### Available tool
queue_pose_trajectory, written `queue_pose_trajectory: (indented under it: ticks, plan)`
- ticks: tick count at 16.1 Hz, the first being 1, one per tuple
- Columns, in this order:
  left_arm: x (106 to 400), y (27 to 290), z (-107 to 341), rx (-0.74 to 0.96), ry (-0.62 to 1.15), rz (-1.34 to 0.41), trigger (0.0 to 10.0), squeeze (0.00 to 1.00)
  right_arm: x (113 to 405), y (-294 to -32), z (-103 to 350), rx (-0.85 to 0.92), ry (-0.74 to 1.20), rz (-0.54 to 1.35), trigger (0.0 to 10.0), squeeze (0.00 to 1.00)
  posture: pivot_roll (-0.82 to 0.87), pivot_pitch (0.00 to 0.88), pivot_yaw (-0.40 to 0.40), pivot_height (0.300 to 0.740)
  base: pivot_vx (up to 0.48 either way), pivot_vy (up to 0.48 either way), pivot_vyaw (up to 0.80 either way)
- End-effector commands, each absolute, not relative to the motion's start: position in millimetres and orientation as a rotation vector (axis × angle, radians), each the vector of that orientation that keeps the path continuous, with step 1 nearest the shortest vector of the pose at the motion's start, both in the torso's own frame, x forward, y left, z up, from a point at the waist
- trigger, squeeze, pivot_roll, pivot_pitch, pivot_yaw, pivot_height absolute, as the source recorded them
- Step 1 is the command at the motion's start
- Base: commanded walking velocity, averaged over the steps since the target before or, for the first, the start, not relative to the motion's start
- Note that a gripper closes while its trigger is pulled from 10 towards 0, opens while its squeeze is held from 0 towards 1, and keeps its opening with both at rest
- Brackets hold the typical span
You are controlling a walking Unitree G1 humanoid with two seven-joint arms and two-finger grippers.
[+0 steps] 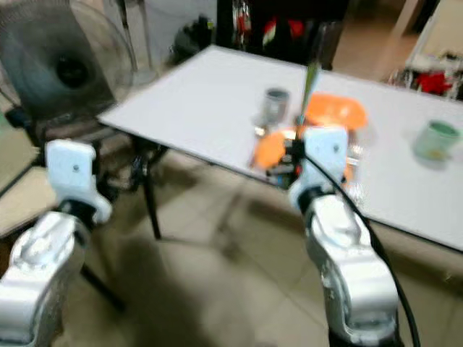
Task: Setting the table
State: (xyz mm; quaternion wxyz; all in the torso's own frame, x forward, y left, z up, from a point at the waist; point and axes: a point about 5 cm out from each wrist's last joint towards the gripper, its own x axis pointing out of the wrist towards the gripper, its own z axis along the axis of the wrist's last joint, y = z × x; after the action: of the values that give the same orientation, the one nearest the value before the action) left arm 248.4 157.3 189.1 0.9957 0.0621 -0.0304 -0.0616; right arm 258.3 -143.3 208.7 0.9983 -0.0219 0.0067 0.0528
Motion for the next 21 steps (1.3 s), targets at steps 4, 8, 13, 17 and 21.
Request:
queue_pose_trajectory:
  ticks: [4, 8, 13, 17, 21]
  plan:
    - [250, 151, 189, 0.123, -0.060, -0.171, 10.0, 0.37, 253, -153, 211, -0.069, 0.000, 0.041, 10.0, 0.00, -0.11, 0.067, 0.061, 0.740, 0.000, -0.480, 0.00]
    - [248, 151, 187, 0.133, -0.050, -0.181, 10.0, 0.36, 252, -157, 213, -0.210, -0.039, -0.004, 10.0, 0.00, -0.11, 0.072, 0.066, 0.740, 0.000, -0.341, 0.00]
    - [251, 149, 187, 0.128, -0.048, -0.172, 10.0, 0.13, 254, -158, 207, -0.138, -0.001, 0.033, 10.0, 0.00, -0.10, 0.067, 0.059, 0.740, 0.000, 0.000, 0.00]
    - [250, 147, 186, 0.126, -0.045, -0.175, 10.0, 0.05, 255, -165, 203, -0.129, 0.044, 0.007, 10.0, 0.00, -0.11, 0.064, 0.062, 0.740, 0.000, 0.000, -0.79]
    - [251, 148, 185, 0.139, -0.048, -0.170, 10.0, 0.03, 255, -174, 200, -0.199, 0.095, -0.022, 10.0, 0.00, -0.11, 0.060, 0.061, 0.740, 0.000, 0.000, -0.80]
